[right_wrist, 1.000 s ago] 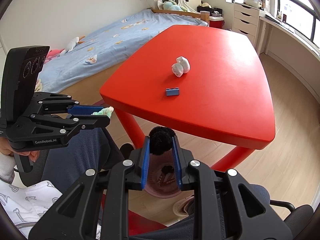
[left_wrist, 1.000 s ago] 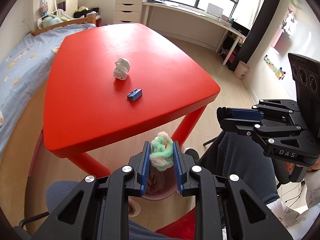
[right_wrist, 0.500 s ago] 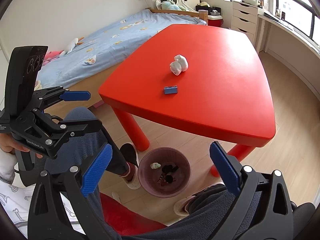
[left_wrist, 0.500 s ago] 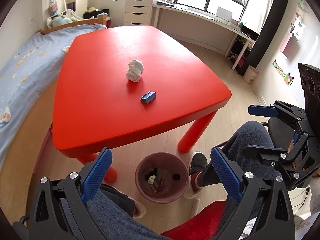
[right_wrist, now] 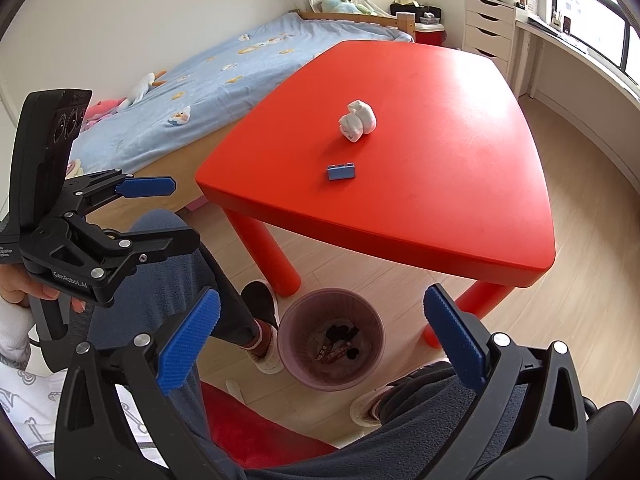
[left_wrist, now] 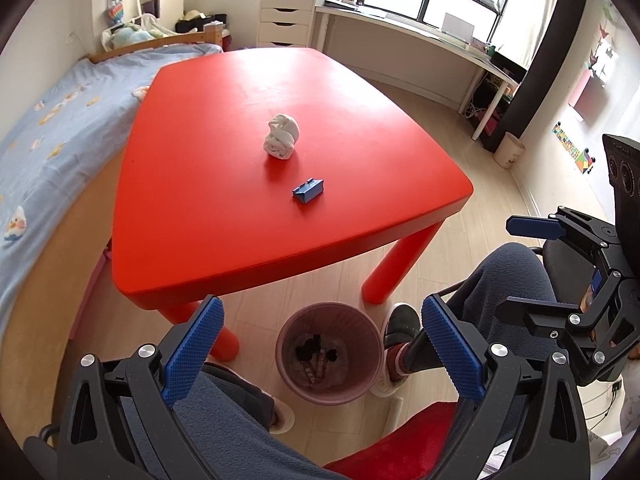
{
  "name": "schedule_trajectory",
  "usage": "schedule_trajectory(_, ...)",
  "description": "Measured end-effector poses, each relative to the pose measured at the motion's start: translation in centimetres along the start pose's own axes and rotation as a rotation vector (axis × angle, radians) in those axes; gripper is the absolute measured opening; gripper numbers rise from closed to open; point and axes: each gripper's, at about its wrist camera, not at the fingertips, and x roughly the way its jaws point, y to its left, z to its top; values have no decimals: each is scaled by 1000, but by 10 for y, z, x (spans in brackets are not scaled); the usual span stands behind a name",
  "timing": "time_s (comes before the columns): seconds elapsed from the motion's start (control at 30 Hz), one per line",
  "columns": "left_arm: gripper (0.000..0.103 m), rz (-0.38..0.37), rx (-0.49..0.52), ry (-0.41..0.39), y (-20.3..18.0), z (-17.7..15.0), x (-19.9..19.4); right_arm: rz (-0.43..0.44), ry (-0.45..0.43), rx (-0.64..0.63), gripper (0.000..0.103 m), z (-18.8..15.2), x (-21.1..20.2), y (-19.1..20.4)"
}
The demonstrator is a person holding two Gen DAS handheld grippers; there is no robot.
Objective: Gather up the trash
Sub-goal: 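Open both tools to drop the fluffy ball and pompom into the bin, then move both tools back over the white sock bundle and blue block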
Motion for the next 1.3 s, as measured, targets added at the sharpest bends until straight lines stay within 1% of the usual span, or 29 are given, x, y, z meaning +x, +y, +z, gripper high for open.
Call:
schedule_trajectory(0.2, 95, -8, -14, 1, 4, 3, 1, 7, 9, 6, 100, 1, 4, -1)
schedule_trajectory(0.33, 95, -4, -17, -14, 10, 10, 1, 6, 9, -5, 100, 7, 8, -1)
schedule_trajectory(0.5, 95, -1, -11, -30, 20, 29, 4, -3, 4, -23, 100, 24, 14, -2)
schedule_trajectory(0.7, 95, -3, 14, -35, 34, 64, 16, -9, -3, -47, 100, 52, 30, -9)
schedule_trajectory(0.9, 95, -9, 47, -24, 44, 101, 38, -4, 10, -68, 100, 78, 55, -16)
schedule_trajectory(1.1, 95, -15, 61, 25, 49, 130, 71, 4, 19, -94, 100, 98, 77, -17)
schedule_trajectory(1.3, 95, -19, 59, 83, 55, 150, 109, -4, 37, -108, 100, 106, 99, -19)
